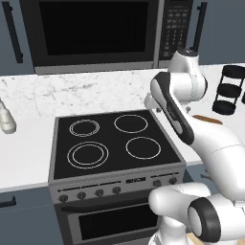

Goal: Place the appropriate cutting tool for cutting the garlic skin on the cutting board.

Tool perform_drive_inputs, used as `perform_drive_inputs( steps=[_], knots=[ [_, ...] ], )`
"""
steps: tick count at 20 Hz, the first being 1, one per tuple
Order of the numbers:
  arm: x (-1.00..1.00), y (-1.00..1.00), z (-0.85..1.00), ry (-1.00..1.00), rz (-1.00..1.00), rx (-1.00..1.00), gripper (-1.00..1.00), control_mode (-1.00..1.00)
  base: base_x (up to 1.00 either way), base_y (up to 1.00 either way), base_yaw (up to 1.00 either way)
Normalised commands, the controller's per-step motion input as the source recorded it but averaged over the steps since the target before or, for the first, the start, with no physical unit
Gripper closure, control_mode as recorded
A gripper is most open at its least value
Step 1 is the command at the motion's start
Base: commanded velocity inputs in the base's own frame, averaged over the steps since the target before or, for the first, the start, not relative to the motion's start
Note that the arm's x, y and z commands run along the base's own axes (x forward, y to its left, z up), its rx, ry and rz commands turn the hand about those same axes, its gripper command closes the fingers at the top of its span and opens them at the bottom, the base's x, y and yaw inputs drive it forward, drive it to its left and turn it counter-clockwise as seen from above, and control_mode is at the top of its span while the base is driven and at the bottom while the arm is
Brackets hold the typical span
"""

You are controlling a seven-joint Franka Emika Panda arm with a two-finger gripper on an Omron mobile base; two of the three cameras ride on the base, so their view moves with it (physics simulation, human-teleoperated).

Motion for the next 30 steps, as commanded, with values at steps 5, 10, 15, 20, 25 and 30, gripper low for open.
perform_drive_inputs(
  steps=[5,10,15,20,25,30],
  knots=[
    [-0.01,-0.08,-0.09,0.0,0.0,0.02,-1.0,-1.0,0.0,0.0,0.0],
    [-0.2,-0.42,-0.05,0.0,0.05,0.1,-1.0,-1.0,0.0,0.0,0.0],
    [-0.33,-0.4,0.0,-0.09,0.07,0.1,-1.0,-1.0,0.0,0.0,0.0],
    [-0.06,-0.08,0.0,-0.06,0.04,0.03,-1.0,-1.0,0.0,0.0,0.0],
    [0.0,0.0,0.0,0.01,0.0,0.0,-1.0,-1.0,0.0,0.0,0.0],
    [0.02,-0.15,0.05,0.0,0.0,-0.07,-1.0,-1.0,0.0,0.0,0.0]
  ],
)
